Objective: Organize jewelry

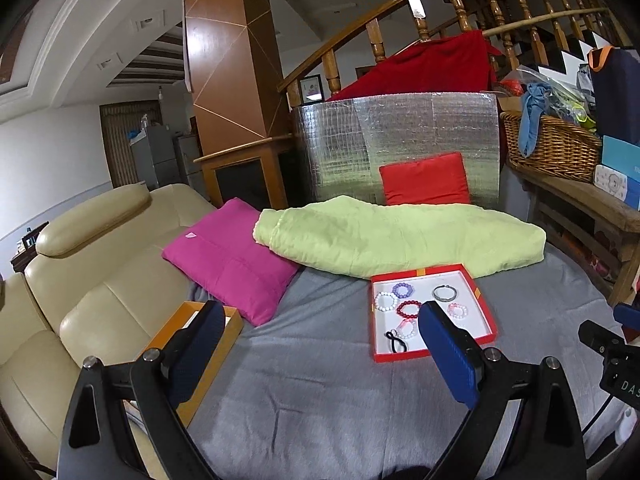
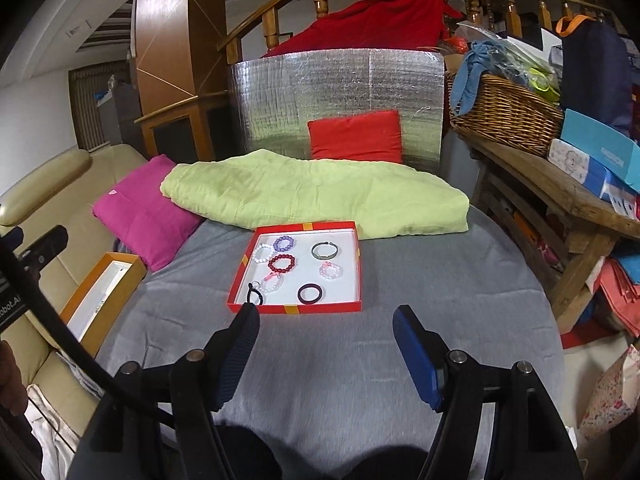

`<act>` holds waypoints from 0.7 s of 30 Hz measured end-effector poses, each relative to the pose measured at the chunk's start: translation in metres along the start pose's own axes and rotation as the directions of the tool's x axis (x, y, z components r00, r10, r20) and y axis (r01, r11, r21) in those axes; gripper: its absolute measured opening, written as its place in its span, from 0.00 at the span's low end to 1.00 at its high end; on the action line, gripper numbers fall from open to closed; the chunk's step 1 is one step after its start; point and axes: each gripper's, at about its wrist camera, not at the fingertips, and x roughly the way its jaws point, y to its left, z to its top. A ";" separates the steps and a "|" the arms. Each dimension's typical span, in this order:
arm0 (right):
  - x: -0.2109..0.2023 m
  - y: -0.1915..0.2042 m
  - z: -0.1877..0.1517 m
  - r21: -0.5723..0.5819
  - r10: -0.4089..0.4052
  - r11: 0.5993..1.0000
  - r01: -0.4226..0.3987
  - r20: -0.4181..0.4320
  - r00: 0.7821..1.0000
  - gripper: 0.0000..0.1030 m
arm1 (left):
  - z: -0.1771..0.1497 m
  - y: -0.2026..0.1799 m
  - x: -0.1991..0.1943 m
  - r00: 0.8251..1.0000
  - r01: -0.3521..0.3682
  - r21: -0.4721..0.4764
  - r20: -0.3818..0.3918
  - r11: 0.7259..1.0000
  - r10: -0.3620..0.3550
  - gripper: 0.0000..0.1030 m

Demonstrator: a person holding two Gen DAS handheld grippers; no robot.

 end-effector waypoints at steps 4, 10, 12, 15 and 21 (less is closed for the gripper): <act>-0.009 0.002 -0.003 -0.014 -0.014 1.000 0.014 0.005 1.000 0.72 | 0.000 0.005 -0.010 1.000 -0.009 -0.009 0.021 1.000 0.009 0.94; -0.013 0.003 -0.004 -0.012 -0.014 1.000 0.014 0.001 1.000 0.72 | 0.000 0.007 -0.016 1.000 -0.011 -0.007 0.026 1.000 0.011 0.95; -0.014 0.003 -0.004 -0.013 -0.016 1.000 0.016 0.003 1.000 0.72 | -0.001 0.007 -0.017 1.000 -0.012 -0.006 0.028 1.000 0.012 0.95; -0.017 0.004 -0.004 -0.013 -0.015 1.000 0.016 0.012 1.000 0.72 | -0.002 0.008 -0.017 1.000 -0.013 -0.006 0.026 1.000 0.013 0.95; -0.028 0.009 -0.003 -0.026 -0.031 0.999 0.032 0.051 0.998 0.72 | -0.003 0.012 -0.020 0.999 -0.019 -0.018 0.030 1.000 0.019 0.96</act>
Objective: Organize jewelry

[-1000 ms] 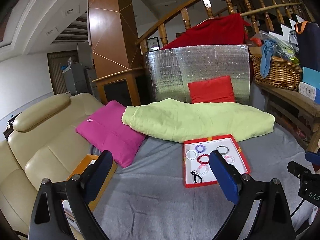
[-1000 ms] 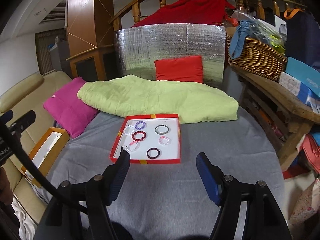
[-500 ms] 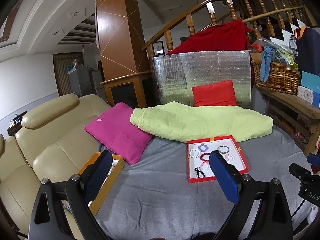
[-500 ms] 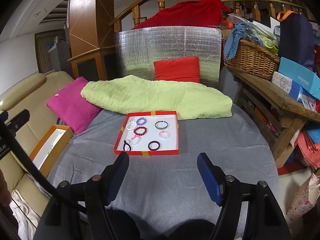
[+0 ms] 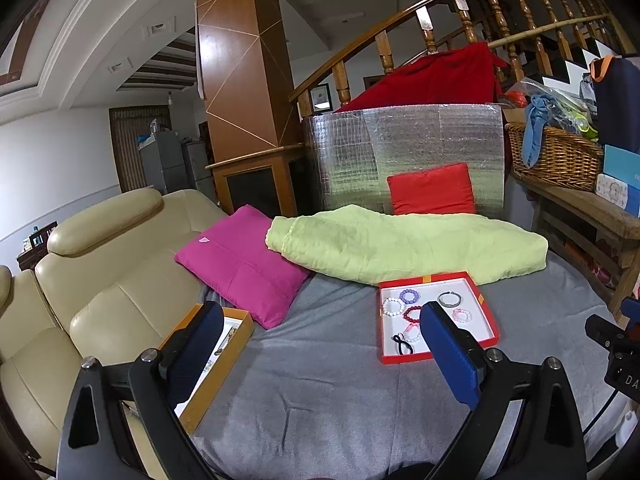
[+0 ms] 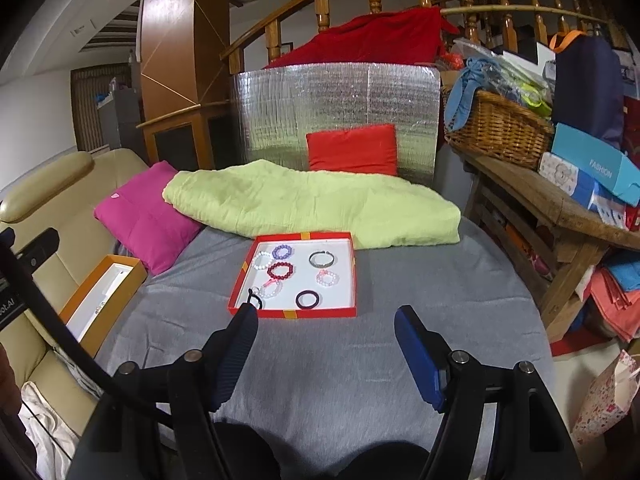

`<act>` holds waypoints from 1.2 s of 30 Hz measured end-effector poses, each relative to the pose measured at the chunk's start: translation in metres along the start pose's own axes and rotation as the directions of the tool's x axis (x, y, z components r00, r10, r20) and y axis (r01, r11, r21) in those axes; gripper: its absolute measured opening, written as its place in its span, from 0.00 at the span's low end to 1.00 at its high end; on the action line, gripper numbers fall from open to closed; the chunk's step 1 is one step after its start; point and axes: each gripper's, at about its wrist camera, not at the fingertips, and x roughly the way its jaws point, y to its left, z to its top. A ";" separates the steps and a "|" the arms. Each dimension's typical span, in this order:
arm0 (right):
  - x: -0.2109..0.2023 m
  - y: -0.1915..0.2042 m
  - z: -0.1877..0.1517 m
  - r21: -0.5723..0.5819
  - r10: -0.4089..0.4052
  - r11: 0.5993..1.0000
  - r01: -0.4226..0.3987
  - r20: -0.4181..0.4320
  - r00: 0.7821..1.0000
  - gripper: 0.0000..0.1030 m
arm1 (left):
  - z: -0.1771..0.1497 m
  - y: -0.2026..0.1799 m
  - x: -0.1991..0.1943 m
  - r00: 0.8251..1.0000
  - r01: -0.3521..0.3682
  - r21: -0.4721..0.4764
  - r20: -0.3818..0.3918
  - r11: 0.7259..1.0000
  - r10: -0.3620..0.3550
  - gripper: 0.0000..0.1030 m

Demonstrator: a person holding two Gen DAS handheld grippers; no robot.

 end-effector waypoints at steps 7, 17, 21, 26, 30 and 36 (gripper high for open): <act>-0.011 0.008 0.002 -0.023 -0.026 0.999 0.027 0.043 0.999 0.74 | -0.002 0.004 -0.003 1.000 0.009 -0.001 -0.003 1.000 -0.009 0.96; -0.022 0.015 0.004 -0.043 -0.032 0.998 0.036 0.082 0.996 0.75 | -0.001 0.012 -0.012 1.000 0.002 -0.018 0.011 1.000 -0.002 0.96; -0.028 0.017 0.006 -0.045 -0.034 0.998 0.038 0.099 0.995 0.76 | -0.002 0.013 -0.015 1.000 0.004 -0.014 0.013 1.000 -0.004 0.96; -0.029 0.020 0.005 -0.050 -0.037 0.998 0.042 0.100 0.994 0.77 | -0.002 0.014 -0.017 1.000 0.002 -0.010 0.016 1.000 -0.001 0.96; -0.028 0.021 0.004 -0.052 -0.038 0.998 0.043 0.096 0.995 0.77 | -0.003 0.016 -0.018 1.000 -0.010 -0.008 0.019 1.000 0.010 0.96; -0.028 0.023 0.004 -0.062 -0.040 0.997 0.046 0.101 0.994 0.77 | -0.002 0.016 -0.018 1.000 -0.005 -0.009 0.018 1.000 0.005 0.96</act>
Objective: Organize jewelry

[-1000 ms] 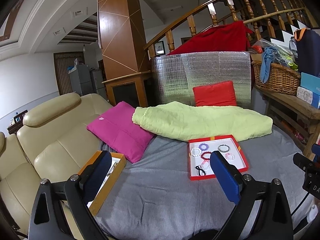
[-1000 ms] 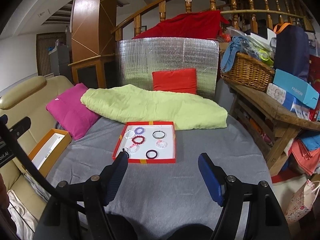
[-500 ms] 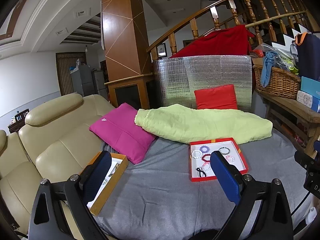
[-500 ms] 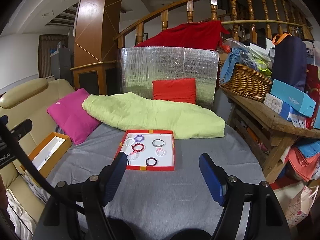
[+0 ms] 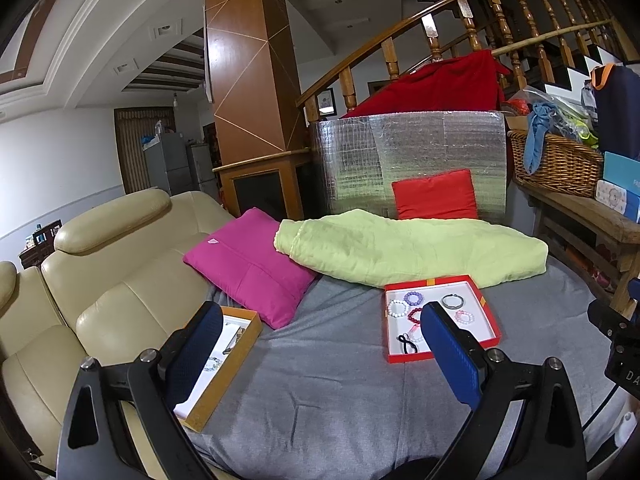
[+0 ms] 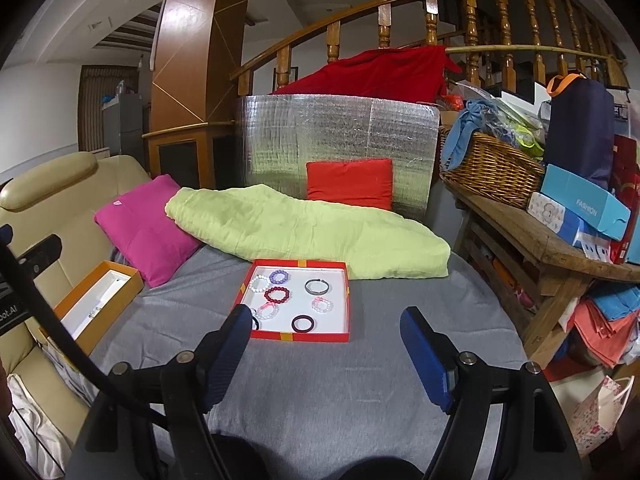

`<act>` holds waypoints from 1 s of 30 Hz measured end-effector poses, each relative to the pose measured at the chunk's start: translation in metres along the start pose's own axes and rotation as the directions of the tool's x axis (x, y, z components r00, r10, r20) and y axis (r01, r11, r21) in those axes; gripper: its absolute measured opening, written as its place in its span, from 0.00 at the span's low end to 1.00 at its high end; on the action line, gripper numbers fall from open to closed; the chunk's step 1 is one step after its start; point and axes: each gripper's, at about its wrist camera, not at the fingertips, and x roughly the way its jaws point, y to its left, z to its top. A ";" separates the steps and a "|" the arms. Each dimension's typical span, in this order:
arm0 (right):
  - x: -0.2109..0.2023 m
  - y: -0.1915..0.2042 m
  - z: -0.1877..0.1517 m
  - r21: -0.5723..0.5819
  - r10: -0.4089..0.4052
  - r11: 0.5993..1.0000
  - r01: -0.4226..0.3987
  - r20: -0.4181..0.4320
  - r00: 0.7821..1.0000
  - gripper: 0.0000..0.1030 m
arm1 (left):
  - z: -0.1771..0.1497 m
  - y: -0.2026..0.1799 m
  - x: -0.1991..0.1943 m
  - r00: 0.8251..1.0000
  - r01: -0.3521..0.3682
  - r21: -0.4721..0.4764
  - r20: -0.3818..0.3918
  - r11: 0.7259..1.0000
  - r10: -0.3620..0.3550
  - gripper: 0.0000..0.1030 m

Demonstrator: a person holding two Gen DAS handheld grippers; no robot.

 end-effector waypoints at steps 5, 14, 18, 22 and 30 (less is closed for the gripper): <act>-0.002 0.002 0.000 -0.007 -0.004 1.000 0.004 0.003 1.000 0.77 | -0.001 0.001 0.000 1.000 0.013 -0.003 -0.004 1.000 -0.013 0.96; -0.003 0.007 0.000 -0.019 -0.008 1.000 0.008 0.004 1.000 0.78 | -0.003 0.004 -0.001 1.000 0.023 -0.004 -0.005 1.000 -0.023 0.96; -0.003 0.008 0.001 -0.027 -0.009 1.000 0.009 0.006 1.000 0.78 | -0.004 0.006 0.000 1.000 0.025 -0.009 -0.007 1.000 -0.025 0.96; -0.004 0.011 0.001 -0.036 -0.016 0.999 0.016 0.012 1.000 0.78 | -0.005 0.008 -0.002 1.000 0.026 -0.013 -0.005 1.000 -0.026 0.96; -0.003 0.016 0.002 -0.046 -0.017 0.999 0.018 0.011 1.000 0.78 | -0.006 0.013 -0.001 0.999 0.032 -0.021 -0.001 0.999 -0.032 0.96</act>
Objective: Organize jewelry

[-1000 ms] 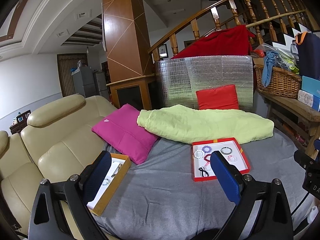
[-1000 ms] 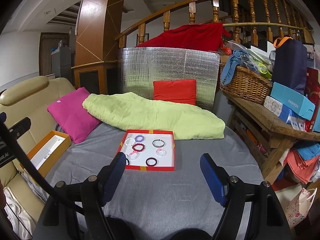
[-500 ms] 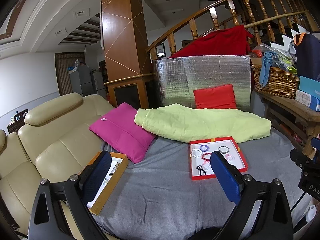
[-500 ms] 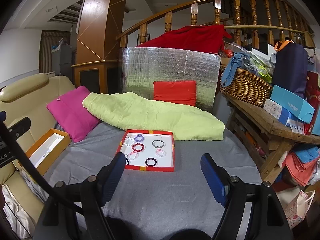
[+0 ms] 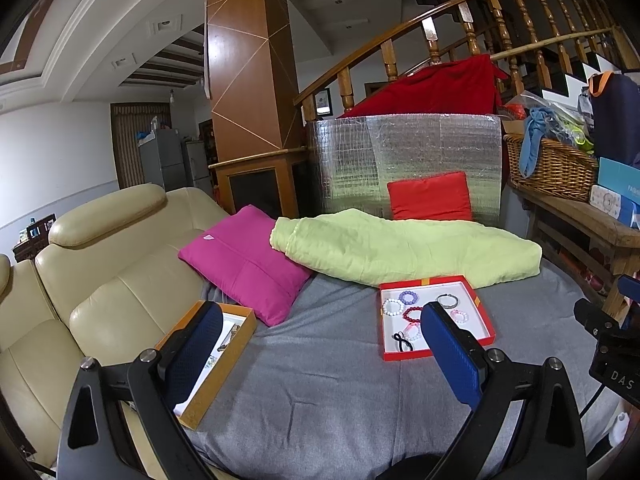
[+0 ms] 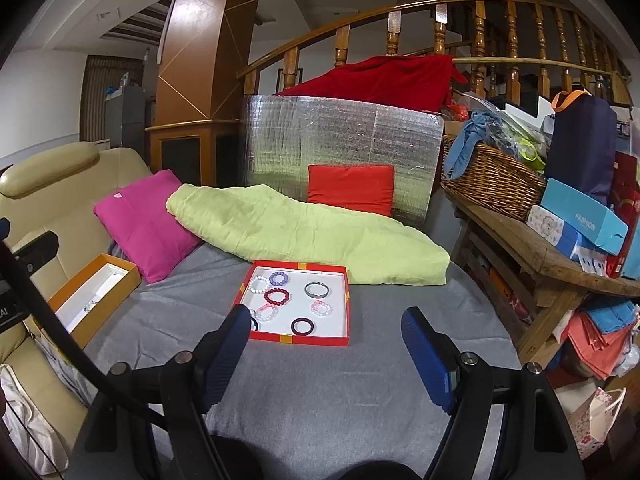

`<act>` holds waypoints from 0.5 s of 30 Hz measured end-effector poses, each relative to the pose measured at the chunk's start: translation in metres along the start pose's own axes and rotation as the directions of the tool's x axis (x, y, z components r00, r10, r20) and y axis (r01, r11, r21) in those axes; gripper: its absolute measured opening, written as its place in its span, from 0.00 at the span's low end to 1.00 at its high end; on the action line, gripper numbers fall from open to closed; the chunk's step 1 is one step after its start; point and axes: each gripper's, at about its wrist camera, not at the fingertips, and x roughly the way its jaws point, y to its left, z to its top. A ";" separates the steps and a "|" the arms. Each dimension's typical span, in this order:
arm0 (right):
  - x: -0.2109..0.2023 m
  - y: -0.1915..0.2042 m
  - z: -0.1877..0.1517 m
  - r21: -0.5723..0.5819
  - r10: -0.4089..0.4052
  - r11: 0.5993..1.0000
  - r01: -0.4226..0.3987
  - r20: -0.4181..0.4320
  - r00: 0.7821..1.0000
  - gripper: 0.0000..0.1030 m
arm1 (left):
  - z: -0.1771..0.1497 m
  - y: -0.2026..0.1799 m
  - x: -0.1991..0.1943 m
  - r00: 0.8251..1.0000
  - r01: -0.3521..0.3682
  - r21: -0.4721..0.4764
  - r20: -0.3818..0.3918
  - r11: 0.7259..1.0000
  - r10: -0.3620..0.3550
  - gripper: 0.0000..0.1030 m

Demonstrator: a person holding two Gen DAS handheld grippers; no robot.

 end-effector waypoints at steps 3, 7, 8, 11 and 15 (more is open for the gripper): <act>0.002 0.003 0.000 -0.006 0.001 1.000 -0.001 -0.004 1.000 0.78 | -0.001 0.001 0.001 1.000 0.001 0.000 -0.004 1.000 -0.001 0.96; 0.008 0.007 0.000 -0.013 0.003 1.000 -0.004 -0.012 1.000 0.78 | -0.004 0.003 0.007 1.000 0.004 -0.001 -0.016 1.000 -0.004 0.96; 0.010 0.009 0.000 -0.014 0.004 1.000 -0.004 -0.015 1.000 0.78 | -0.004 0.003 0.009 1.000 0.005 -0.001 -0.020 1.000 -0.005 0.96; 0.016 0.013 0.000 -0.020 0.007 1.000 -0.008 -0.023 1.000 0.78 | -0.005 0.003 0.015 1.000 0.006 -0.001 -0.031 1.000 -0.006 0.96; 0.026 0.016 0.000 -0.024 0.009 1.000 -0.010 -0.034 0.999 0.78 | -0.006 0.004 0.025 0.999 0.009 -0.009 -0.034 1.000 -0.009 0.96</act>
